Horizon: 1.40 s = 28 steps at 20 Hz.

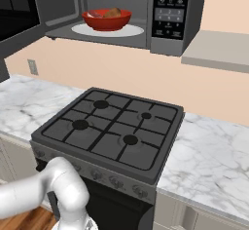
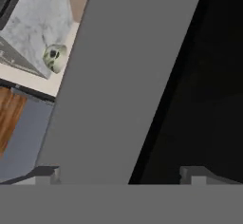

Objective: Place the bowl containing the steak and potato in the microwave. Close the microwave door and press the start button to microwave the meal.

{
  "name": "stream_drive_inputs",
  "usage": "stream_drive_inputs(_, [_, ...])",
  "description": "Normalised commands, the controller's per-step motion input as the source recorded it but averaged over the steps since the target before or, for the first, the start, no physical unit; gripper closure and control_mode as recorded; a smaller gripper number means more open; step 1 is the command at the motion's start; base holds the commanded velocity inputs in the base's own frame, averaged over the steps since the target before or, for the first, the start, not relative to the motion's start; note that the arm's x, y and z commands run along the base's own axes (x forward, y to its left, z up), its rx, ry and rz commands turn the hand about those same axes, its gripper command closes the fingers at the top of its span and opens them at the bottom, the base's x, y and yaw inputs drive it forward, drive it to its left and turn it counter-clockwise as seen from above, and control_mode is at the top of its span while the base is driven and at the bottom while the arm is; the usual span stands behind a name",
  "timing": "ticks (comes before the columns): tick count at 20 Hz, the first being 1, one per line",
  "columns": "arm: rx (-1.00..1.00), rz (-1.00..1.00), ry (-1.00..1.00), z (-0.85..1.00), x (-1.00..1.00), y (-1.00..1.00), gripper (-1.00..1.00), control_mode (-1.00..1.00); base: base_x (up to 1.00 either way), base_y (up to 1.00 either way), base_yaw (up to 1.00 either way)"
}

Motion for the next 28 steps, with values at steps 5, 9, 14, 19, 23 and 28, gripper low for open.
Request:
stream_drive_inputs(5, [0.13, -0.04, -0.09, 0.0, -0.29, -1.0, -1.0, -1.0, 0.0, 0.0, 0.0])
stream_drive_inputs(9, [0.18, 0.05, -0.07, 0.0, -0.02, -1.0, -1.0, -1.0, 0.0, 0.0, 0.0])
stream_drive_inputs(14, [0.2, 0.18, -0.1, 0.0, 0.05, -1.0, -1.0, -1.0, 0.0, 0.0, 0.0])
stream_drive_inputs(19, [0.22, 0.24, -0.18, 0.0, 0.22, -0.95, -1.0, -1.0, 0.0, 0.0, 0.0])
stream_drive_inputs(23, [0.19, 0.25, -0.18, 0.01, 0.39, -0.82, -1.0, -1.0, 0.0, 0.0, 0.0])
stream_drive_inputs(28, [0.17, 0.26, -0.17, 0.0, 0.76, -0.52, -1.0, -1.0, 0.0, 0.0, 0.0])
